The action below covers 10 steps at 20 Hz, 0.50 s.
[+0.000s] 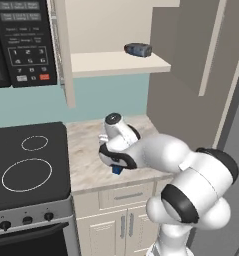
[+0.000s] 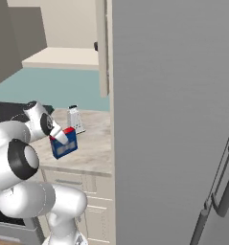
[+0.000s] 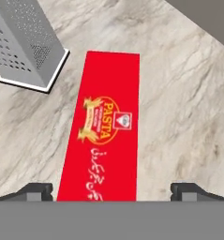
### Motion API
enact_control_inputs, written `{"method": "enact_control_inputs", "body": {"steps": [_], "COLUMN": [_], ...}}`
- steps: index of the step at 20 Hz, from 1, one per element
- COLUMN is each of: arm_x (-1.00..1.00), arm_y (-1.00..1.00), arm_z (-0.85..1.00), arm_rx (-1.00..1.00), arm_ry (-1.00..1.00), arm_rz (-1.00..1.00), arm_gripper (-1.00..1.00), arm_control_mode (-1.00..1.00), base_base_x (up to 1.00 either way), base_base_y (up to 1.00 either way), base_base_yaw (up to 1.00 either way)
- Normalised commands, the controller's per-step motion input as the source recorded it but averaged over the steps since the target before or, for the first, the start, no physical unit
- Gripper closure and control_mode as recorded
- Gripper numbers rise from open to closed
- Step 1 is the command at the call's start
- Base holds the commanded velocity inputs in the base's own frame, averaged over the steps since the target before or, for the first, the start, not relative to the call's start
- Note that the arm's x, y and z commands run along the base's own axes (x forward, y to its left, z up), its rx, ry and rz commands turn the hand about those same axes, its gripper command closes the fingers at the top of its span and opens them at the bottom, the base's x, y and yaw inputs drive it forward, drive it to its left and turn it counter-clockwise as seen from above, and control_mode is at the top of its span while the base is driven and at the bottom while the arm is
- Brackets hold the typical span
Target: Pick the cereal and boxed food from the counter and place them in the cabinets closest to them.
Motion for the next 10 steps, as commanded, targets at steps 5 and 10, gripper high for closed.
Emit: {"method": "enact_control_inputs", "body": {"steps": [5, 10], "arm_x": [0.07, 0.0], "arm_y": [0.0, 0.0], "arm_z": [-0.17, 0.08], "arm_rx": [-0.02, 0.0], "arm_ry": [0.02, 0.0], "arm_rz": [0.0, 0.0], "arm_gripper": [1.0, 1.0], "arm_control_mode": [-1.0, -1.0], "base_base_x": [0.0, 0.0], "base_base_y": [0.0, 0.0], "base_base_yaw": [0.0, 0.0]}}
